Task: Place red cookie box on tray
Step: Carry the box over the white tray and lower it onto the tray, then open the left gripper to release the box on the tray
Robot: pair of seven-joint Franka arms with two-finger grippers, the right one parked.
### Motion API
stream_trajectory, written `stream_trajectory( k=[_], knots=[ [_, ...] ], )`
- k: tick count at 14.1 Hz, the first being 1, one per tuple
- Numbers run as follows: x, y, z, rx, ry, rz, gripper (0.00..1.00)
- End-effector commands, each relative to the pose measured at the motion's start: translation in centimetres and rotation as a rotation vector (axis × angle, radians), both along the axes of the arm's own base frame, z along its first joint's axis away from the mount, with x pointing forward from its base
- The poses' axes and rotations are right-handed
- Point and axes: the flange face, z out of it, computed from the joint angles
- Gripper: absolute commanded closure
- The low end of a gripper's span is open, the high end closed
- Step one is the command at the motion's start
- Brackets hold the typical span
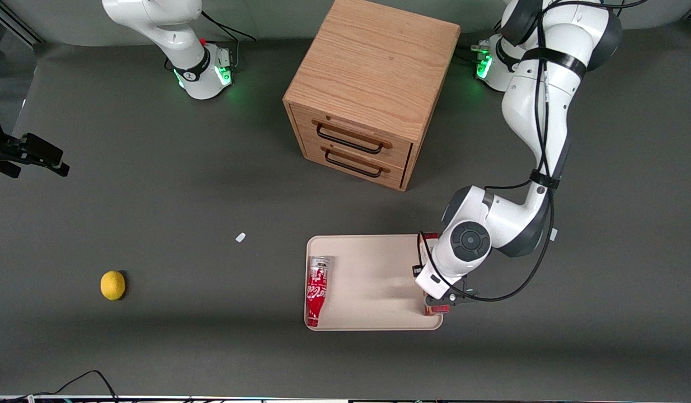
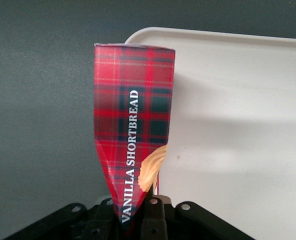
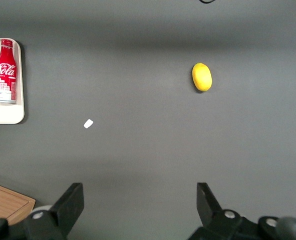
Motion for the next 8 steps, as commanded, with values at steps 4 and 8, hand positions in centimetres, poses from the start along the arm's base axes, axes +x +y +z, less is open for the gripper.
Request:
stream_trajectory(
  k=[4, 8],
  knots=[
    [0.7, -0.7, 0.9, 0.008, -0.06, 0.0, 0.0],
    [1.1, -0.1, 3.2, -0.007, -0.085, 0.011, 0.0]
  ],
)
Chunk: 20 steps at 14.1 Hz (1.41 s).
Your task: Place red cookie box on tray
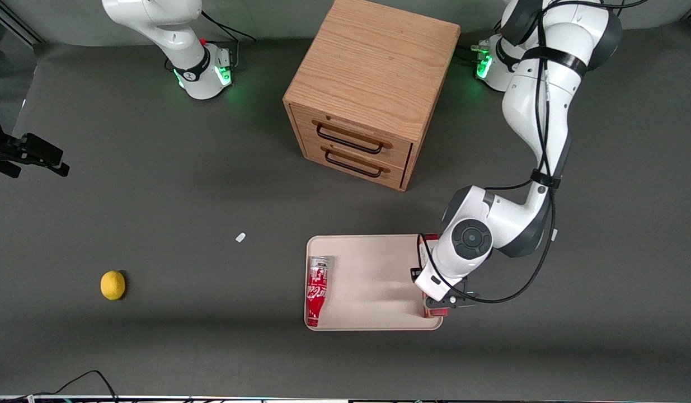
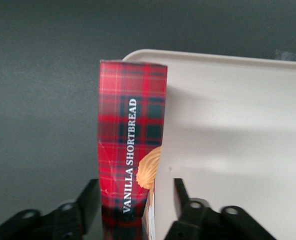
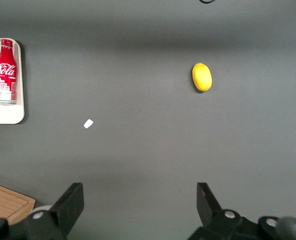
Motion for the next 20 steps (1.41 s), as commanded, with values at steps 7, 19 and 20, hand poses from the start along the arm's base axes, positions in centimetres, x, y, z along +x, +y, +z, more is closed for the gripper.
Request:
stream_trajectory(
  k=[7, 19, 20],
  knots=[
    [-0.7, 9.0, 16.4, -0.041, -0.113, 0.105, 0.0],
    [-13.4, 30.8, 31.4, 0.026, 0.042, -0.029, 0.0],
    [-14.6, 31.6, 32.8, 0.033, 0.049, -0.04, 0.0]
  ],
)
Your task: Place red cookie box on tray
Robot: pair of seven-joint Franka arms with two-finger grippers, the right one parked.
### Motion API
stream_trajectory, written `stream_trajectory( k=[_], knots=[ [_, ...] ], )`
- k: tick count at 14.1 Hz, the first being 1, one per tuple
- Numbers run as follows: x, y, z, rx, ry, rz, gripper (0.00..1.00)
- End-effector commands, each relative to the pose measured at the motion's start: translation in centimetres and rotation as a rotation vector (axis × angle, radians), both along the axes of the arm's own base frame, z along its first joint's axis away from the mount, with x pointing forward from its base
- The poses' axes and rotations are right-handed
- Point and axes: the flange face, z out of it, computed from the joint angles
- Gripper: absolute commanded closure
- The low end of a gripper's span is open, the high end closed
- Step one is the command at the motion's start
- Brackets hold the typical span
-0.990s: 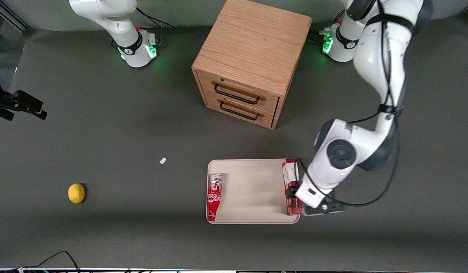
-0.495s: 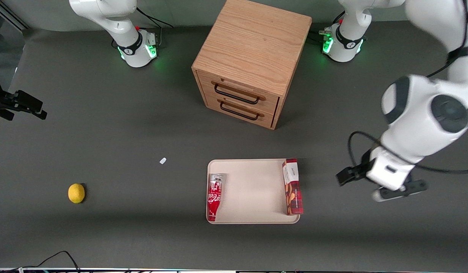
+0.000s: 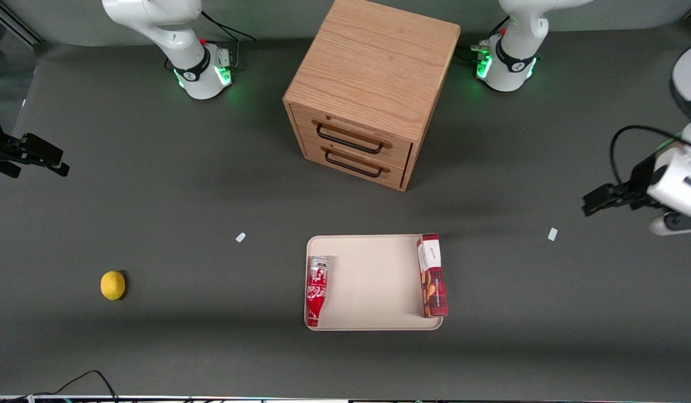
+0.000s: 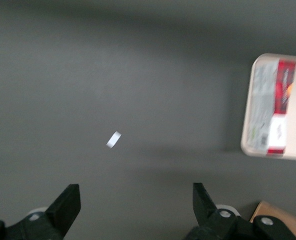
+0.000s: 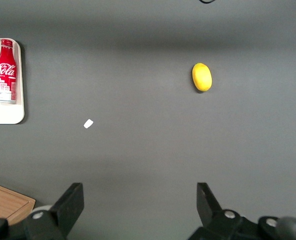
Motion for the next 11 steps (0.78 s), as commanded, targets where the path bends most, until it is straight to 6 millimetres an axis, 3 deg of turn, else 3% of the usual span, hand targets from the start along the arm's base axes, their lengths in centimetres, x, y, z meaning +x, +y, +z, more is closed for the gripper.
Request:
stream_trajectory(
  k=[1, 4, 6, 11],
  knots=[
    [-4.5, 0.9, 3.6, 0.014, 0.016, -0.063, 0.0],
    [-7.4, 1.2, 7.6, 0.038, 0.009, -0.168, 0.0],
    [-8.6, 1.2, 9.2, 0.034, 0.03, -0.174, 0.0],
    [-9.3, 1.0, 10.3, 0.028, 0.031, -0.175, 0.0]
  ],
)
